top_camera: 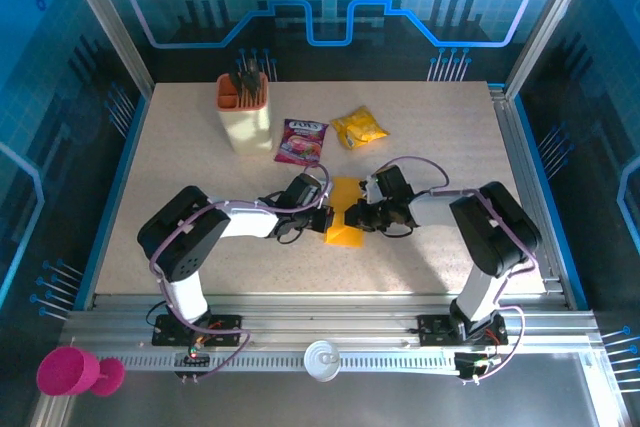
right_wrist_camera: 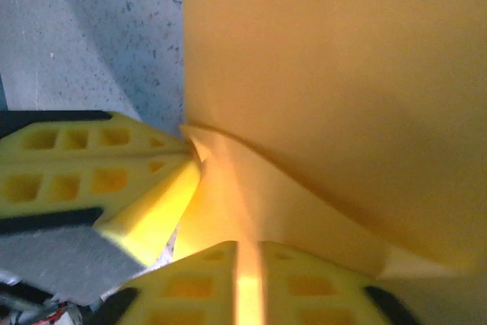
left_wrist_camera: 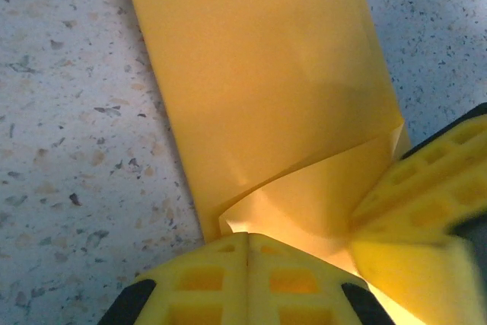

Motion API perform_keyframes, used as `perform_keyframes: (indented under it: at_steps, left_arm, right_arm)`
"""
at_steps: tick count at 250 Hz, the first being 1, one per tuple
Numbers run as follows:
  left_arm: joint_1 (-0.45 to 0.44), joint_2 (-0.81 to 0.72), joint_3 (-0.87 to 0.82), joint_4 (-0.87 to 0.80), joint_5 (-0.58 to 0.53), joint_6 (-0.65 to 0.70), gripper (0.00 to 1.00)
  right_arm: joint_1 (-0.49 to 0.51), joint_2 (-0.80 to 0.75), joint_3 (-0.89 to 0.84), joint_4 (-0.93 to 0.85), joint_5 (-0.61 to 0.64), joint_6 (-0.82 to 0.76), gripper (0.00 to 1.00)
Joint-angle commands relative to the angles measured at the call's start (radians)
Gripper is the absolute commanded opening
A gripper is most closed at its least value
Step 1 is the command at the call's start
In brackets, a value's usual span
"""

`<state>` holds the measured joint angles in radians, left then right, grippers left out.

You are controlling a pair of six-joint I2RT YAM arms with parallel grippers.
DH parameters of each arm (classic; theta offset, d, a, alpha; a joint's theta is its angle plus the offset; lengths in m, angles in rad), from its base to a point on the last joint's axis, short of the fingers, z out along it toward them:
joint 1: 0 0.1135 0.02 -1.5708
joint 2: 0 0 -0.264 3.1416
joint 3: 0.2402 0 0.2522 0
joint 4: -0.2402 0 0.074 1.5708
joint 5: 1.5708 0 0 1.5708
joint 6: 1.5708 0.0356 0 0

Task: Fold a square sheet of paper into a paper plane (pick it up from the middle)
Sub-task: Fold the triangle a second time at the center of the table, then turn over the paper at the center of the table.

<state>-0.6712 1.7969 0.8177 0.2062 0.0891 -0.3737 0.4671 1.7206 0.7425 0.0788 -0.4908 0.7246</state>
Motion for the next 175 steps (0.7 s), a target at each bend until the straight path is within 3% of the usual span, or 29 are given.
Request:
perform_keyframes:
  at_steps: [1, 40, 175]
  left_arm:
    - [0.005, 0.027, -0.006, -0.02, 0.014, 0.014, 0.0]
    - [0.004, 0.012, -0.023, -0.011, 0.018, 0.01, 0.0]
    - [0.005, -0.01, -0.055, 0.004, 0.024, -0.001, 0.0]
  right_arm:
    - [-0.03, -0.114, -0.01, -0.121, 0.033, -0.056, 0.26]
    - [-0.06, -0.196, -0.053, -0.178, 0.087, -0.076, 0.38]
    - [-0.019, -0.108, -0.115, -0.035, 0.068, -0.005, 0.38]
